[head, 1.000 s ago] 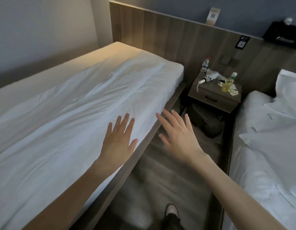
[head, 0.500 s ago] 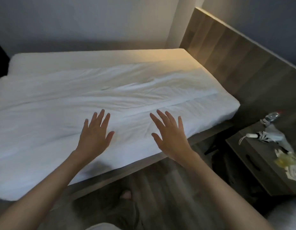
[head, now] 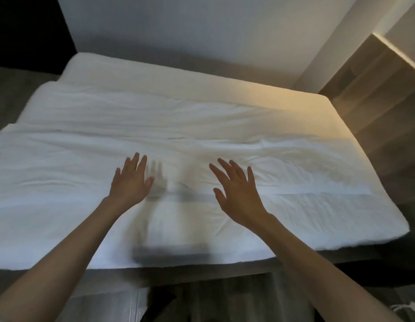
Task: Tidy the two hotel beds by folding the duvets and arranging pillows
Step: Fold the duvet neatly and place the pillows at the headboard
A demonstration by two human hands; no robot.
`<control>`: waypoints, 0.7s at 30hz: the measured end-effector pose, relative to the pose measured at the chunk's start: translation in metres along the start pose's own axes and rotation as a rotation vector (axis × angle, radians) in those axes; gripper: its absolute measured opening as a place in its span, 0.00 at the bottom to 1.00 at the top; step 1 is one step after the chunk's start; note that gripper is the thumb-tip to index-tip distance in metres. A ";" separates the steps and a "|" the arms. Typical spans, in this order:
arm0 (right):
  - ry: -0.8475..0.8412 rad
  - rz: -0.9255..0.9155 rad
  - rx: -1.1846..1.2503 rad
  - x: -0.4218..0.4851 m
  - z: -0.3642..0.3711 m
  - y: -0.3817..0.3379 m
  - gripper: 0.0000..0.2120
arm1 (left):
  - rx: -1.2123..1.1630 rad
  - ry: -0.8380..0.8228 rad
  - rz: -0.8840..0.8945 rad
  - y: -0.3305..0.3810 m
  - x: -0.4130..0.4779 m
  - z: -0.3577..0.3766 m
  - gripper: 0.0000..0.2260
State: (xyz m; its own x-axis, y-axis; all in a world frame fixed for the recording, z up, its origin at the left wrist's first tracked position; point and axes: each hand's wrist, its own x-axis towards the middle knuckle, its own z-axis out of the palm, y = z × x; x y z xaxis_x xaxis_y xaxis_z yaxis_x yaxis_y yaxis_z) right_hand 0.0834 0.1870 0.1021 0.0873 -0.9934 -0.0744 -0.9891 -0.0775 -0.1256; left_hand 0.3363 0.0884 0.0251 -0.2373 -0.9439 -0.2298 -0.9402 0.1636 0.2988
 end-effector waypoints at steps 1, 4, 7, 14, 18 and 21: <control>-0.030 -0.009 0.020 0.015 0.005 0.001 0.28 | -0.040 -0.004 -0.026 -0.001 0.006 0.001 0.30; -0.129 -0.058 0.044 0.055 0.030 0.001 0.29 | -0.129 0.019 -0.096 -0.009 0.019 0.010 0.29; -0.204 -0.126 0.047 0.089 0.056 -0.003 0.28 | -0.100 0.018 -0.141 -0.021 0.031 0.025 0.29; -0.285 -0.236 0.083 0.158 0.131 0.007 0.28 | 0.120 0.005 -0.199 -0.040 0.066 0.072 0.29; -0.294 -0.258 0.154 0.187 0.165 0.001 0.28 | 0.104 -0.015 -0.255 -0.047 0.094 0.097 0.29; -0.250 -0.266 0.158 0.216 0.194 -0.006 0.28 | 0.077 -0.002 -0.263 -0.058 0.118 0.116 0.29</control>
State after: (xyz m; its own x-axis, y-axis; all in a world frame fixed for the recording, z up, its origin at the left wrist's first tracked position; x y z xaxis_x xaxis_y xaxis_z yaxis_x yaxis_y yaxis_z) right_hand 0.1311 -0.0109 -0.1056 0.3838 -0.8876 -0.2548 -0.8991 -0.2963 -0.3222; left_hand 0.3346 0.0013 -0.1270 0.0175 -0.9563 -0.2920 -0.9853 -0.0662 0.1577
